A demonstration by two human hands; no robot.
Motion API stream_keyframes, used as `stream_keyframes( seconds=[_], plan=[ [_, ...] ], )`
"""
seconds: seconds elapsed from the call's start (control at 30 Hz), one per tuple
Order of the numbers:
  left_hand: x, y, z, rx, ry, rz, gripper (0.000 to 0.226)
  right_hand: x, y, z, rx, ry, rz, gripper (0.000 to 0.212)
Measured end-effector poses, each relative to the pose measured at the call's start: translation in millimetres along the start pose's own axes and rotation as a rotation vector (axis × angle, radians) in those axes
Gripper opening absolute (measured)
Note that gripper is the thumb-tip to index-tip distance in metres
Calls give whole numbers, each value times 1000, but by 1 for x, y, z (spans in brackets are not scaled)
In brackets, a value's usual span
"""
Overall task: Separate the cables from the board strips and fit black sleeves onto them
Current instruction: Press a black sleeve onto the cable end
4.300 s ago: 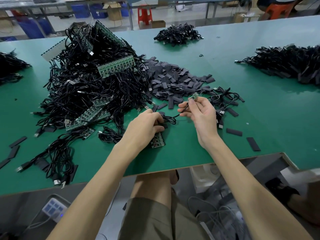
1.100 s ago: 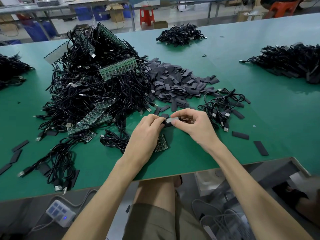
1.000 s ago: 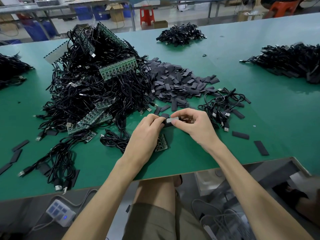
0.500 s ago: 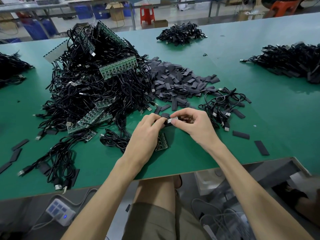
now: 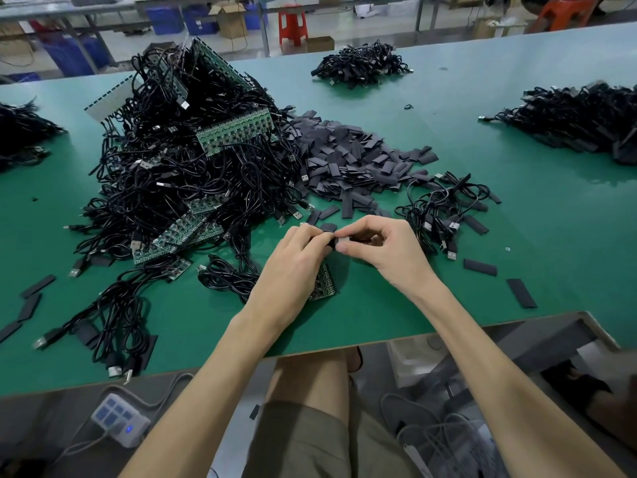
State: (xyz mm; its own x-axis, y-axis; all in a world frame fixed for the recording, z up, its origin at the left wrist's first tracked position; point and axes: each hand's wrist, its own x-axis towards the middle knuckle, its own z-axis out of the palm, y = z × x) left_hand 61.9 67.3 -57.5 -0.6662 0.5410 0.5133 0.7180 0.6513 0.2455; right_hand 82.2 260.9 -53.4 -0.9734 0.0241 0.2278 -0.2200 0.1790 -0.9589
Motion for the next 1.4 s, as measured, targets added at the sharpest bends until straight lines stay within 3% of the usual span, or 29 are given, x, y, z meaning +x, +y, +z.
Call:
stream_keyframes(
  seconds=[0.47,0.8,1.4],
  plan=[
    [3,12,-13,-110,-46,-171,30,0,-3,-1,50,80,-6,8],
    [1,9,-10,-75,-23,-64,23,-1,-4,-1,45,8,14,5],
    [1,4,-5,-4,18,21,18,-3,-4,-1,23,50,76,13]
  ],
)
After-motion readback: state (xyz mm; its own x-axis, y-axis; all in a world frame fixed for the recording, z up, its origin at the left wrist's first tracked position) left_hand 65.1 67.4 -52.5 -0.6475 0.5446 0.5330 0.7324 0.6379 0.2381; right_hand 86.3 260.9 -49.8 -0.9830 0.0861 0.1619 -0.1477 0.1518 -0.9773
